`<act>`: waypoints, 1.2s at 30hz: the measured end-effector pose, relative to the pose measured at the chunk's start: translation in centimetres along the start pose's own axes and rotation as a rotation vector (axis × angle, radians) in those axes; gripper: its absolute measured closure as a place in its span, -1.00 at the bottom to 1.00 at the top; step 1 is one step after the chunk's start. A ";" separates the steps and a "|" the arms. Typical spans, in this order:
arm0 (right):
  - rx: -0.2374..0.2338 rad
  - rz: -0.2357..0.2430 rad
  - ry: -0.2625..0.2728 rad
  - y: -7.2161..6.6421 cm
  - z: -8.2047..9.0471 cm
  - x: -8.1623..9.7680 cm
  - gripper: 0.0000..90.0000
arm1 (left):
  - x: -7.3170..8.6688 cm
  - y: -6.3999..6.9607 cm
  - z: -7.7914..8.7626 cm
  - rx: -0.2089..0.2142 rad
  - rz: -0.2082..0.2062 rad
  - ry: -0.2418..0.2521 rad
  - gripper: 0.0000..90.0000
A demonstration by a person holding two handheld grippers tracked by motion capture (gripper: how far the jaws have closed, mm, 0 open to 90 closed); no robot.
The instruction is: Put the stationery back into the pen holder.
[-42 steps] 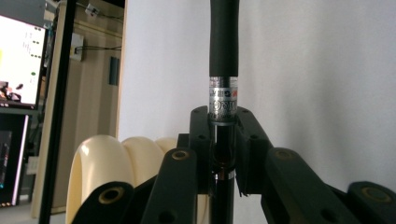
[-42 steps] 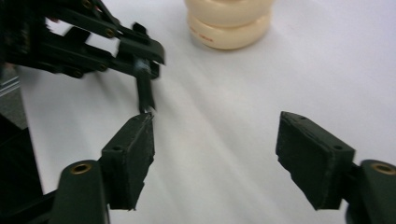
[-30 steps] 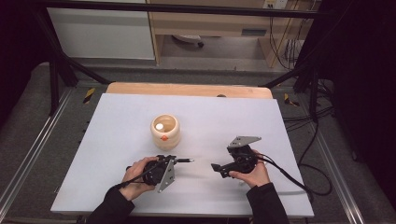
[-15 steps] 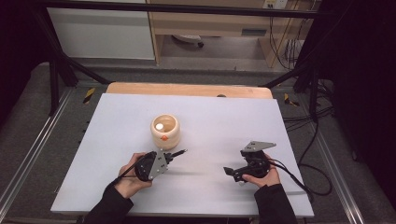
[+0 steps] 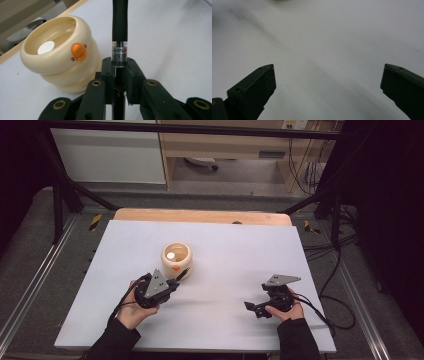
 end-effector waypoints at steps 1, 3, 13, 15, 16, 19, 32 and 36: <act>-0.001 -0.003 0.000 0.1 0.0 0.0 -0.98 | 0.0 -0.1 0.1 0.000 0.014 0.006 0.75; 0.004 -0.001 -0.001 0.1 0.0 0.1 -0.98 | -0.1 -0.4 0.2 -0.004 0.042 0.014 0.75; 0.009 0.005 -0.008 0.3 -0.1 0.3 -0.98 | -1.1 -1.6 1.1 -0.018 0.131 0.065 0.75; 0.008 -0.003 -0.010 0.3 -0.1 0.3 -0.98 | -1.4 -1.8 1.3 -0.021 0.148 0.078 0.75; 0.006 -0.004 -0.009 0.3 0.0 0.3 -0.98 | -1.5 -1.9 1.4 -0.028 0.151 0.082 0.75; 0.004 -0.004 -0.008 0.3 -0.1 0.3 -0.98 | -2.1 -2.3 1.6 -0.032 0.166 0.101 0.75; 0.005 -0.002 -0.008 0.3 0.0 0.3 -0.98 | -4.7 -3.5 1.6 -0.054 0.194 0.149 0.75; 0.002 -0.003 -0.009 0.3 0.0 0.3 -0.98 | -5.5 -3.9 1.5 -0.056 0.210 0.160 0.75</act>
Point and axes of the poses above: each handheld gripper's, and its own axes: z roughly backward along the jaws, x roughly out of its underside, y roughly to its right, the point moved 3 cm from there along -z, roughly forward along the jaws, and after that the axes turned 9 degrees about x, right-handed, at the moved point
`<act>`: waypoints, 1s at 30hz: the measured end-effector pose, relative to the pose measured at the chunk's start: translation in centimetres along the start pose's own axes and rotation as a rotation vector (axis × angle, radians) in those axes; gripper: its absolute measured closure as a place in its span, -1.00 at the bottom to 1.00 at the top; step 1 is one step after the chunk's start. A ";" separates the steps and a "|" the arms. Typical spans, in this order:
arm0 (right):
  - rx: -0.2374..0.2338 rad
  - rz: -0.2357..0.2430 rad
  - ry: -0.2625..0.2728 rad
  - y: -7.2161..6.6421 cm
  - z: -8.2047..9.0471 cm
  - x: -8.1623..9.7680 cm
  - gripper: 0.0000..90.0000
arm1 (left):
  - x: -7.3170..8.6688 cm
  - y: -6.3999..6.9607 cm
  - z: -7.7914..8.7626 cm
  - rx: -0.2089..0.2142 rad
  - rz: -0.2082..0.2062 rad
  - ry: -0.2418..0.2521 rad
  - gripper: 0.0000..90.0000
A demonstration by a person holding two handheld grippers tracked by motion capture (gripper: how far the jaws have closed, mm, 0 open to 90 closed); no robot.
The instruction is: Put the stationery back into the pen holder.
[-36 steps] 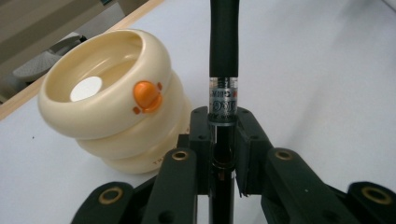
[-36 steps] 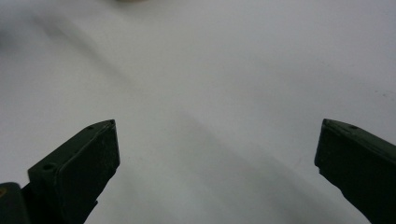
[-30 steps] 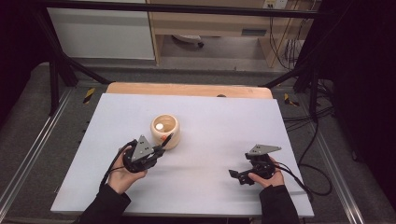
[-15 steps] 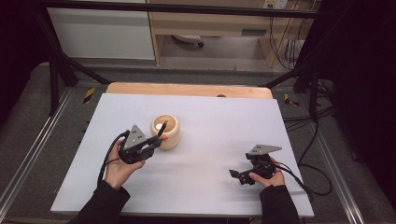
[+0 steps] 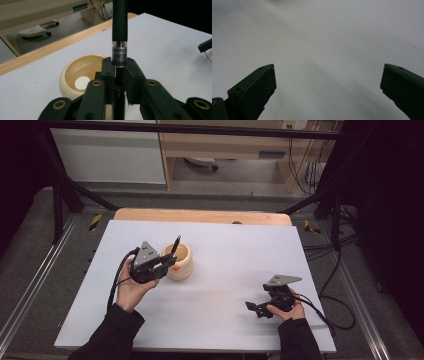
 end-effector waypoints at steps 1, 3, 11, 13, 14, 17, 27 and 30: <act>0.001 -0.001 0.000 0.0 0.0 0.0 -0.98 | -0.2 -0.1 -0.1 -0.001 0.004 0.004 0.75; 0.000 0.002 0.000 0.0 0.0 0.0 -0.98 | -0.6 -0.2 -0.3 -0.001 0.009 0.008 0.75; 0.001 0.009 0.000 0.0 -0.1 0.0 -0.97 | -1.7 -0.6 -1.1 -0.007 0.025 0.028 0.75; 0.002 0.012 0.000 0.0 -0.1 0.0 -0.98 | -1.9 -0.7 -1.3 -0.008 0.032 0.033 0.75; 0.002 0.011 0.000 0.0 -0.1 0.0 -0.98 | -2.1 -0.8 -1.3 -0.009 0.034 0.037 0.75; 0.001 0.008 -0.004 0.0 -0.1 0.1 -0.98 | -2.4 -1.0 -1.6 -0.011 0.040 0.039 0.75; 0.000 0.009 -0.004 0.0 -0.1 0.1 -0.98 | -3.3 -1.4 -3.0 -0.016 0.052 0.040 0.75; -0.002 0.008 -0.008 0.0 -0.1 0.1 -0.98 | -3.7 -1.6 -3.4 -0.018 0.057 0.045 0.75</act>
Point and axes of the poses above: each handheld gripper's, and its own axes: z roughly backward along the jaws, x roughly out of its underside, y roughly to its right, the point moved 3 cm from there along -z, roughly forward along the jaws, and after that the axes turned 9 degrees about x, right-handed, at the moved point
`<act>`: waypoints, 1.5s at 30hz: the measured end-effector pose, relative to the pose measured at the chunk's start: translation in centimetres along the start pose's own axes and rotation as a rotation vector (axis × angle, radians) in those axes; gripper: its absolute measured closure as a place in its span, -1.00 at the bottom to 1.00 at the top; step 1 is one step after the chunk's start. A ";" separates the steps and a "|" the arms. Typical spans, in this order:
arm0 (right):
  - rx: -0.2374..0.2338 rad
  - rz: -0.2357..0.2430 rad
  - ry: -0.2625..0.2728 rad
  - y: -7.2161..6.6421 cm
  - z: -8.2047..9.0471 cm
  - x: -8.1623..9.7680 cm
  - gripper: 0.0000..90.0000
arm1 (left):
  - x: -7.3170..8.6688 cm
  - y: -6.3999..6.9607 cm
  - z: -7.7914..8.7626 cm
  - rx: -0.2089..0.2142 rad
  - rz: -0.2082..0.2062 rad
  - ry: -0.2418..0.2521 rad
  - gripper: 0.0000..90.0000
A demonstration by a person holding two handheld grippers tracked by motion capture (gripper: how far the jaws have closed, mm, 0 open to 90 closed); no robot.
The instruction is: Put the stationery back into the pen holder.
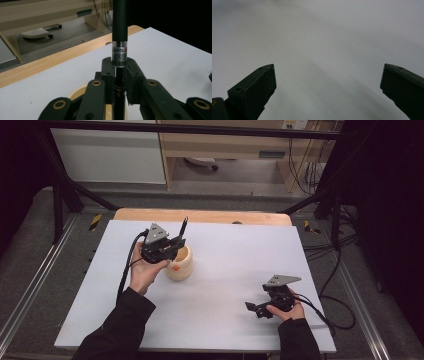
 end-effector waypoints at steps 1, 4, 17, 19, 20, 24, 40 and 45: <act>0.000 0.000 0.000 0.0 0.0 0.0 -0.98 | -0.1 0.0 -0.2 0.002 0.002 0.004 0.75; -0.001 0.001 0.003 0.0 0.0 0.0 -0.98 | -0.2 0.0 -0.7 -0.001 -0.001 -0.001 0.75; -0.005 -0.005 0.001 -0.1 0.0 0.0 -0.97 | 0.5 -0.8 -2.6 -0.003 0.001 -0.005 0.75; -0.004 -0.004 0.000 -0.1 -0.1 0.0 -0.97 | 0.5 -1.0 -2.9 -0.005 0.000 -0.002 0.75; -0.004 -0.004 0.000 -0.1 -0.1 0.0 -0.97 | 0.6 -1.1 -3.0 -0.006 -0.002 -0.002 0.75; -0.006 -0.001 -0.003 -0.1 -0.1 0.0 -0.97 | 0.9 -1.5 -3.5 -0.011 0.002 -0.007 0.75; -0.005 0.007 -0.003 0.0 -0.2 0.1 -0.97 | 3.6 -2.3 -4.8 -0.003 0.013 -0.043 0.75; -0.006 0.007 -0.007 0.0 -0.2 0.1 -0.97 | 4.3 -2.5 -4.6 -0.005 0.014 -0.045 0.75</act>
Point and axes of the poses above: each handheld gripper's, and its own axes: z roughly backward along the jaws, x roughly out of its underside, y roughly to its right, the point moved 3 cm from there along -z, roughly forward along the jaws, and after that the axes turned 9 degrees about x, right-handed, at the moved point
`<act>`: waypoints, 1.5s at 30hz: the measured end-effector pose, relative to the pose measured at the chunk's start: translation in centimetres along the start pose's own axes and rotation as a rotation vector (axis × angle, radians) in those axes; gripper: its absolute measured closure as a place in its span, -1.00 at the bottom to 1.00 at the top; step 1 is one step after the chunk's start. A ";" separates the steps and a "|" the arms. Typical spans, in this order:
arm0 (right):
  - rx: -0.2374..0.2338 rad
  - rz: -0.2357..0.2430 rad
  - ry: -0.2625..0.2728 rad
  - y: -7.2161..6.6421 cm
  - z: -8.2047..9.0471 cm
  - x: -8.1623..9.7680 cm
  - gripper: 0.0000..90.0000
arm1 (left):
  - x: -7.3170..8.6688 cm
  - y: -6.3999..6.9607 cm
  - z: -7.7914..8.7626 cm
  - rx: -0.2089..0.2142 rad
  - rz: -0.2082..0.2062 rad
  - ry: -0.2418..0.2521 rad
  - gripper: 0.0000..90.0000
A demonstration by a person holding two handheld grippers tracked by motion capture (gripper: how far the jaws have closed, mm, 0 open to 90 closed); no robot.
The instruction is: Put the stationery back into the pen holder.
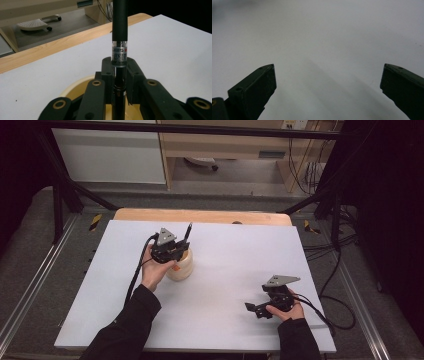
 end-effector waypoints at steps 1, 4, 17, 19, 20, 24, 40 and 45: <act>0.001 0.000 -0.001 0.0 0.0 0.0 -0.97 | 0.1 0.0 0.0 0.001 0.005 0.003 0.75; -0.001 -0.002 -0.002 -0.1 0.0 0.0 -0.97 | 0.5 0.0 0.1 0.003 0.001 -0.007 0.75; -0.001 0.000 -0.007 -0.1 -0.1 0.1 -0.97 | 1.6 -0.3 0.3 -0.001 0.015 -0.012 0.75; -0.001 0.001 -0.006 -0.1 -0.1 0.1 -0.97 | 1.6 -0.4 0.4 -0.002 0.012 -0.012 0.74; -0.001 0.002 -0.006 -0.1 -0.1 0.1 -0.97 | 1.5 -0.4 0.5 -0.003 0.011 -0.010 0.72; -0.001 -0.001 -0.012 -0.1 -0.1 0.1 -0.97 | 1.4 -0.4 1.0 -0.004 0.009 -0.008 0.59; 0.004 -0.004 0.000 0.0 0.3 -0.1 -0.98 | 0.6 -0.1 4.3 -0.012 0.016 -0.095 -0.14; 0.008 0.002 0.000 0.1 0.3 -0.1 -0.98 | 1.0 0.0 5.5 0.000 0.020 -0.114 -0.35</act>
Point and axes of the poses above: each handheld gripper's, and its own axes: z roughly backward along the jaws, x roughly out of its underside, y roughly to its right, the point moved 3 cm from there along -z, roughly forward along the jaws, and after that the axes turned 9 degrees about x, right-handed, at the moved point
